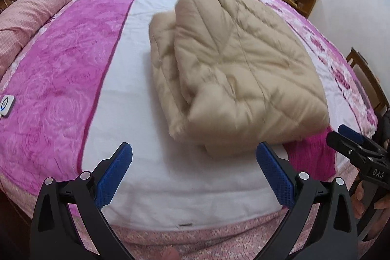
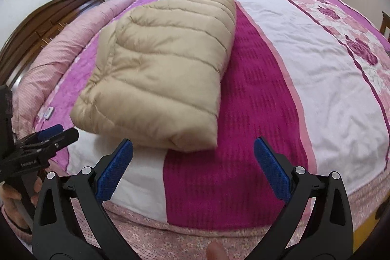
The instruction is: Fold large clothes
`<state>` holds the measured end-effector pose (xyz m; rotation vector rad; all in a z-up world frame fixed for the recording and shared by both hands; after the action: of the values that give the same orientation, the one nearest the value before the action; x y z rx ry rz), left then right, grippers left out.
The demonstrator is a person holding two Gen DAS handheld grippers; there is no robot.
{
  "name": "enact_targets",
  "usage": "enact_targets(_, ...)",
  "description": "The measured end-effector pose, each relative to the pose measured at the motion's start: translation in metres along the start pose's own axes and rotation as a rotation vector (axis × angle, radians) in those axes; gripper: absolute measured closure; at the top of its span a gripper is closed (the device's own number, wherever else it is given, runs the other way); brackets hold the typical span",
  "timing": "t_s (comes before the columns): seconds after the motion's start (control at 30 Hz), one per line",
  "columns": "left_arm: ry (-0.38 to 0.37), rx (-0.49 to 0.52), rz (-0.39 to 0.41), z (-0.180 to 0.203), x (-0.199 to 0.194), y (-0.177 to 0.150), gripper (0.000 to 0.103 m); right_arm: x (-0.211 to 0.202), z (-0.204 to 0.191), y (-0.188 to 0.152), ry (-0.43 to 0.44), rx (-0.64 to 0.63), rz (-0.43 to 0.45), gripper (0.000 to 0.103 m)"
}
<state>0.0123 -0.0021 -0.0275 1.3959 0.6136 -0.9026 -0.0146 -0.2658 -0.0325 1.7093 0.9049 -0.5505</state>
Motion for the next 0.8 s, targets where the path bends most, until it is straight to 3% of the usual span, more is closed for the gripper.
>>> enact_targets(0.43, 0.047, 0.015, -0.082, 0.01, 0.018, -0.024, 0.006, 0.011, 0.002, -0.027, -0.102, -0.015, -0.061, 0.004)
enact_targets(0.8, 0.09, -0.058, -0.124, -0.004, 0.03, -0.031, 0.006, 0.023, 0.006, -0.036, -0.133, -0.004, -0.11, 0.004)
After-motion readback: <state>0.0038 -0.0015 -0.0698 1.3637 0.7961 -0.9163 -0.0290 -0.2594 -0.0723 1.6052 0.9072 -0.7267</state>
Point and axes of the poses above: each gripper's, at about its wrist camera, not at the fingertips, and x roughly the way its jaws point, z to its right, y to its top, the point moved 5 cm from there along x, roughly the way its jaws point, and after that the axes turned 1 degree about y, right-handed, at the moved point
